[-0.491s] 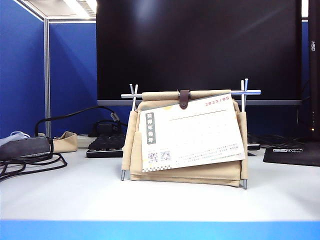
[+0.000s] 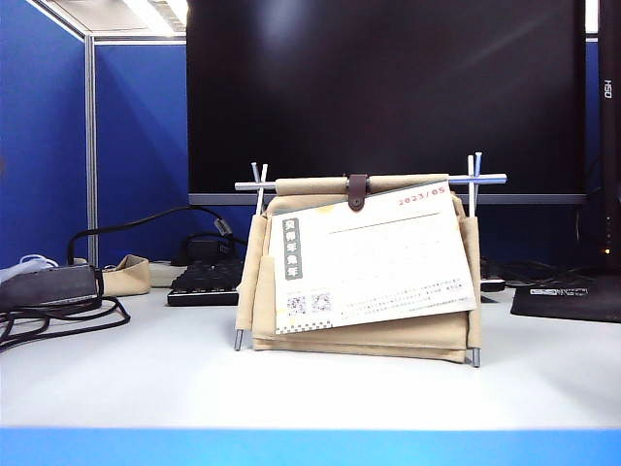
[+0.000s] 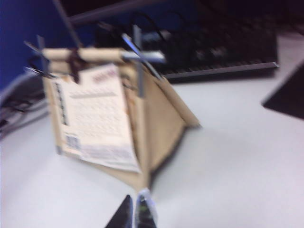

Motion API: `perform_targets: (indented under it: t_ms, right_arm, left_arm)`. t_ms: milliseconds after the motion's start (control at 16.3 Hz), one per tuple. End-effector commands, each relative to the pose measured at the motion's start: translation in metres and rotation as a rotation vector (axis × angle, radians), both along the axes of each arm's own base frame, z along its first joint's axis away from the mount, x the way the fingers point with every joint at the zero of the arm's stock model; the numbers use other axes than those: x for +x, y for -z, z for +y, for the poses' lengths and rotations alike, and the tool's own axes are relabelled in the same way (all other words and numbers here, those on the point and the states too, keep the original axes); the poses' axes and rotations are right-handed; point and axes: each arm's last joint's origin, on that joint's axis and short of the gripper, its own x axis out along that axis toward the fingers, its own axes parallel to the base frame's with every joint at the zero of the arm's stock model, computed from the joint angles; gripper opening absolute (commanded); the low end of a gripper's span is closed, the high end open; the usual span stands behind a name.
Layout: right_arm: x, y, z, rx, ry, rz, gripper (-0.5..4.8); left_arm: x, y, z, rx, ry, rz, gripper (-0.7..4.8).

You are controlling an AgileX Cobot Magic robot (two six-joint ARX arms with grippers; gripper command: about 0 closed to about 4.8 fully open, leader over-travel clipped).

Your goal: Turn one page of the calendar.

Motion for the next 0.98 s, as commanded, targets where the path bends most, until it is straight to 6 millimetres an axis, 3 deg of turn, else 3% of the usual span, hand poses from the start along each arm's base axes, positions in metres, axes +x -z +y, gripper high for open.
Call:
perform_targets:
  t_ms: [61,184,307,368,491,737,798,982]
  right_arm:
    - [-0.002,-0.023,0.001,0.029,-0.007,-0.088,0.23]
    - [-0.005,-0.04,0.0,0.042,0.005,-0.143,0.27]
    - [-0.007,-0.053,-0.001,0.056,0.004,-0.198,0.46]
    - [-0.008,-0.059,-0.001,0.059,0.0,-0.204,0.68]
    - [-0.007,-0.071,0.0,0.076,-0.018,-0.193,1.21]
    - [-0.004,-0.092,0.002,0.056,-0.051,-0.206,1.26]
    - [-0.002,-0.092,0.002,0.051,-0.052,-0.212,1.27]
    - [-0.001,-0.091,0.003,0.049,-0.071,-0.199,1.28]
  left_arm:
    - [-0.006,-0.041,0.003,0.014,-0.036,0.009,1.93]
    - [0.008,-0.069,-0.002,0.097,0.0,0.012,2.52]
    - [0.042,-0.086,-0.015,0.171,0.102,0.081,3.75]
    - [0.064,-0.089,-0.026,0.129,0.237,0.099,3.99]
    - [0.127,-0.082,-0.049,0.133,0.349,0.197,4.5]
    - [0.197,-0.058,-0.071,0.259,0.391,0.245,4.63]
    - [0.211,-0.049,-0.076,0.253,0.41,0.28,4.62]
    - [0.223,-0.03,-0.08,0.288,0.424,0.282,4.56]
